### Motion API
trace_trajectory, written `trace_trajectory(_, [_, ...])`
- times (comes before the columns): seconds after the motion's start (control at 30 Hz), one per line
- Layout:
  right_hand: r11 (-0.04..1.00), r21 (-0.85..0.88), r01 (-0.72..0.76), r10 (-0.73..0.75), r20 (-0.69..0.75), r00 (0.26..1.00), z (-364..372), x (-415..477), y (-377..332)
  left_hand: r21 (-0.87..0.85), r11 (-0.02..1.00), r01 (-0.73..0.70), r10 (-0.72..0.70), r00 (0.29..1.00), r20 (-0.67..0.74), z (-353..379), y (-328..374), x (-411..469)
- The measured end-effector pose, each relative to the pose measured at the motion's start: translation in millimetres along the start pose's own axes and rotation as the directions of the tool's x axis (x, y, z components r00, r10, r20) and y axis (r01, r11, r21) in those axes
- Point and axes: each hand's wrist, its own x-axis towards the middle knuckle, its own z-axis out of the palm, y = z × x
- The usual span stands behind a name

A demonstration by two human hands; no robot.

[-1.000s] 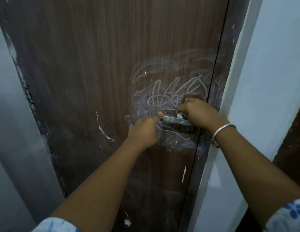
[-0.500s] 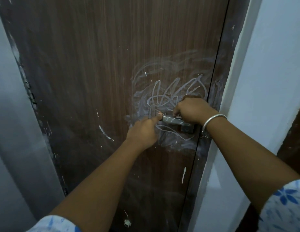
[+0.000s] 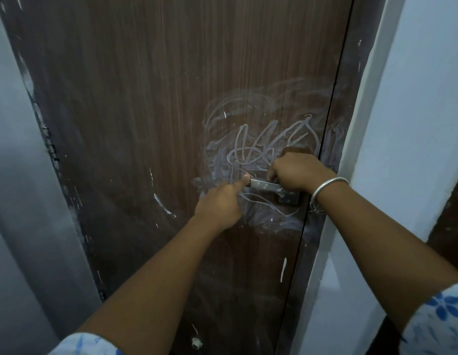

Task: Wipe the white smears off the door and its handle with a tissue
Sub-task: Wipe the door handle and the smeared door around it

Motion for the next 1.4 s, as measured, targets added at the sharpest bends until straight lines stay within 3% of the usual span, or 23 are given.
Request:
trace_trajectory(0.1, [1.000, -0.017, -0.022, 0.021, -0.057, 0.998, 1.7, -3.8, -0.9, -0.024, 1.000, -0.002, 0.002, 1.000, -0.005, -0.9, -0.6, 0.6])
trace_trajectory(0.23, [0.991, -0.070, -0.117, 0.088, -0.324, 0.942, 19.5, -17.5, -12.4, -0.099, 0.995, -0.017, 0.016, 1.000, -0.010, 0.2, -1.2, 1.6])
trace_trajectory(0.3, [0.986, 0.039, -0.161, 0.160, -0.461, 0.873, 34.3, -26.8, -18.0, -0.162, 0.987, -0.012, 0.012, 1.000, -0.001, -0.6, -1.9, 2.9])
trace_trajectory(0.4, [0.931, 0.283, -0.229, 0.359, -0.612, 0.705, 52.3, -40.9, -28.3, -0.262, 0.965, -0.002, 0.007, 1.000, 0.016, -4.6, -2.2, 4.6])
trace_trajectory(0.47, [0.905, 0.356, -0.234, 0.422, -0.680, 0.600, 58.7, -44.9, -32.2, -0.300, 0.954, -0.003, 0.009, 1.000, 0.021, -6.4, -2.0, 5.7])
trace_trajectory(0.53, [0.898, 0.382, -0.217, 0.436, -0.718, 0.542, 58.7, -43.0, -30.8, -0.317, 0.948, -0.008, 0.018, 0.999, 0.029, -8.7, -0.8, 6.1])
trace_trajectory(0.63, [0.872, 0.483, -0.073, 0.453, -0.745, 0.489, 56.9, -37.6, -34.7, -0.357, 0.933, -0.035, 0.046, 0.999, 0.023, -12.4, 2.1, 6.9])
trace_trajectory(0.83, [0.795, 0.574, 0.199, 0.414, -0.752, 0.513, 86.5, -31.3, -88.3, -0.513, 0.851, -0.113, 0.117, 0.993, -0.025, -17.4, 2.6, 9.3])
trace_trajectory(0.9, [0.801, 0.565, 0.196, 0.397, -0.747, 0.534, 93.1, -25.1, -98.1, -0.519, 0.849, -0.102, 0.113, 0.994, -0.011, -18.0, 2.1, 10.7])
trace_trajectory(0.97, [0.737, 0.653, 0.175, 0.483, -0.690, 0.538, 92.7, -18.5, -102.9, -0.510, 0.858, -0.061, 0.064, 0.998, -0.012, -19.8, 2.9, 13.7])
trace_trajectory(1.1, [0.678, 0.716, 0.167, 0.567, -0.654, 0.502, 88.1, -9.6, -111.6, -0.490, 0.872, -0.013, 0.022, 1.000, 0.012, -23.5, 4.1, 21.8])
trace_trajectory(1.23, [0.558, 0.813, 0.165, 0.711, -0.571, 0.411, 83.5, -2.9, -116.6, -0.545, 0.838, 0.031, -0.010, 0.999, 0.041, -25.5, 3.8, 26.3])
trace_trajectory(1.33, [0.558, 0.812, 0.172, 0.731, -0.578, 0.361, 86.2, 1.9, -119.6, -0.537, 0.843, 0.029, -0.005, 0.999, 0.046, -26.0, 4.3, 26.5])
trace_trajectory(1.4, [0.493, 0.853, 0.169, 0.789, -0.521, 0.327, 90.1, 3.1, -121.7, -0.491, 0.871, 0.031, -0.007, 0.999, 0.052, -26.2, 5.1, 26.1])
